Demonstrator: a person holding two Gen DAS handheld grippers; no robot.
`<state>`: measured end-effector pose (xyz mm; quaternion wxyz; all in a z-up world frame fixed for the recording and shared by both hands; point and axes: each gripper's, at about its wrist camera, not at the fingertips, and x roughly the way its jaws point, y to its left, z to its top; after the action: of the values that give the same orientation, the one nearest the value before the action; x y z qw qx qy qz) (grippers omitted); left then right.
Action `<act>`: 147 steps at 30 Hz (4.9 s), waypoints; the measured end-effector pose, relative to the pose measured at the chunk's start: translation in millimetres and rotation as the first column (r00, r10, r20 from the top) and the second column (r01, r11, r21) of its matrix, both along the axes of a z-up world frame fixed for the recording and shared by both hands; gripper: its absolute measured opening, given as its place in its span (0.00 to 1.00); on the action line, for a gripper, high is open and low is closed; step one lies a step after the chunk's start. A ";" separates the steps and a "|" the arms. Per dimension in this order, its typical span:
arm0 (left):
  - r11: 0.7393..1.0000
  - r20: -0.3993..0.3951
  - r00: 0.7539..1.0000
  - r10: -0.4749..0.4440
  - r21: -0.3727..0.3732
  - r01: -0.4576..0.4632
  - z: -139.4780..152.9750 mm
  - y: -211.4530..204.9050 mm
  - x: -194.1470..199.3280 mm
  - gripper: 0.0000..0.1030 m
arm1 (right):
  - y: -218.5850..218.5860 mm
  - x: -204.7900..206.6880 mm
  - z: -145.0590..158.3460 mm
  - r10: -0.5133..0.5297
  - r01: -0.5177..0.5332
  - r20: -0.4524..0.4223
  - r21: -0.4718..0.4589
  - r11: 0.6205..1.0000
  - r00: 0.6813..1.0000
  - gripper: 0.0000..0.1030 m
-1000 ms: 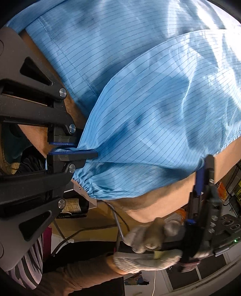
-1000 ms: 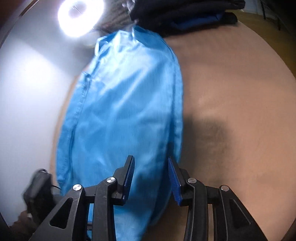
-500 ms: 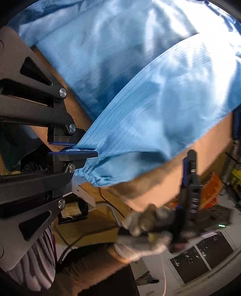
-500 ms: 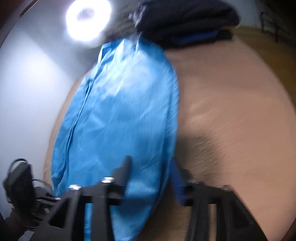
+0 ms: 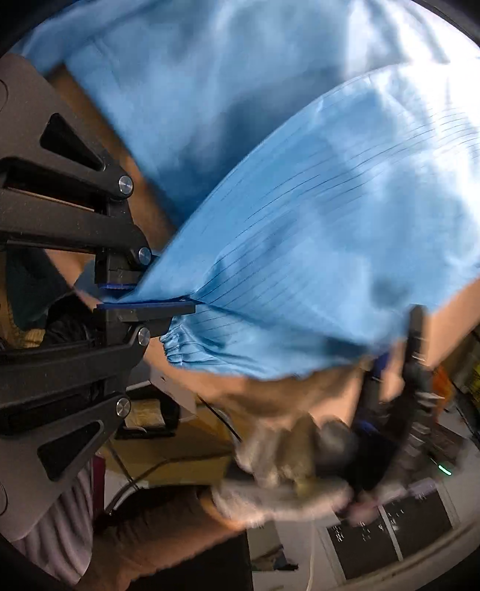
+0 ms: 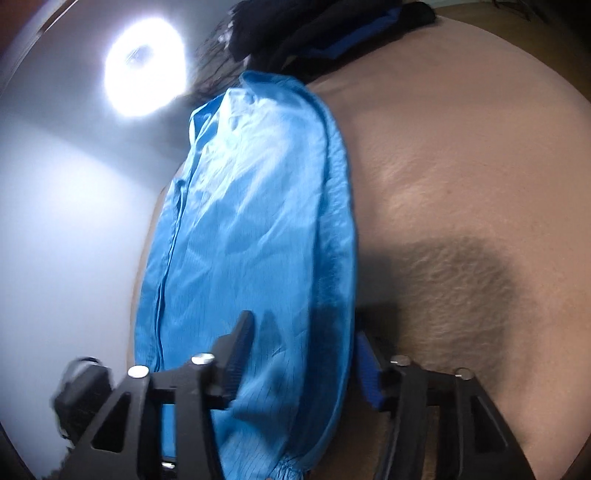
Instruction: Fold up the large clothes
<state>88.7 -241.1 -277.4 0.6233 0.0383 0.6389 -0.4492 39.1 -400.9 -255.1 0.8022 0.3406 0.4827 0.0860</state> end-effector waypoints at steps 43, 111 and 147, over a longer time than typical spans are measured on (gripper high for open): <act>0.994 0.214 0.971 0.105 -0.031 -0.101 35.3 47.5 37.0 0.50 | 54.4 -123.4 38.5 0.187 -0.188 -0.025 -0.189 0.964 0.982 0.31; 0.992 0.302 0.945 0.127 -0.044 -0.119 69.0 52.4 42.0 0.50 | 3.1 35.5 2.0 0.050 -0.044 0.024 -0.183 0.982 0.998 0.00; 0.701 0.161 0.693 0.702 -0.327 -0.634 102.5 295.1 133.7 0.50 | 258.8 121.7 17.5 0.409 -0.436 -0.151 -0.268 0.859 0.900 0.37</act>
<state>222.3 54.0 -174.9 0.8260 -0.2142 0.4547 -0.2551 160.8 -142.1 -237.6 0.7832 0.1063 0.5880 0.1716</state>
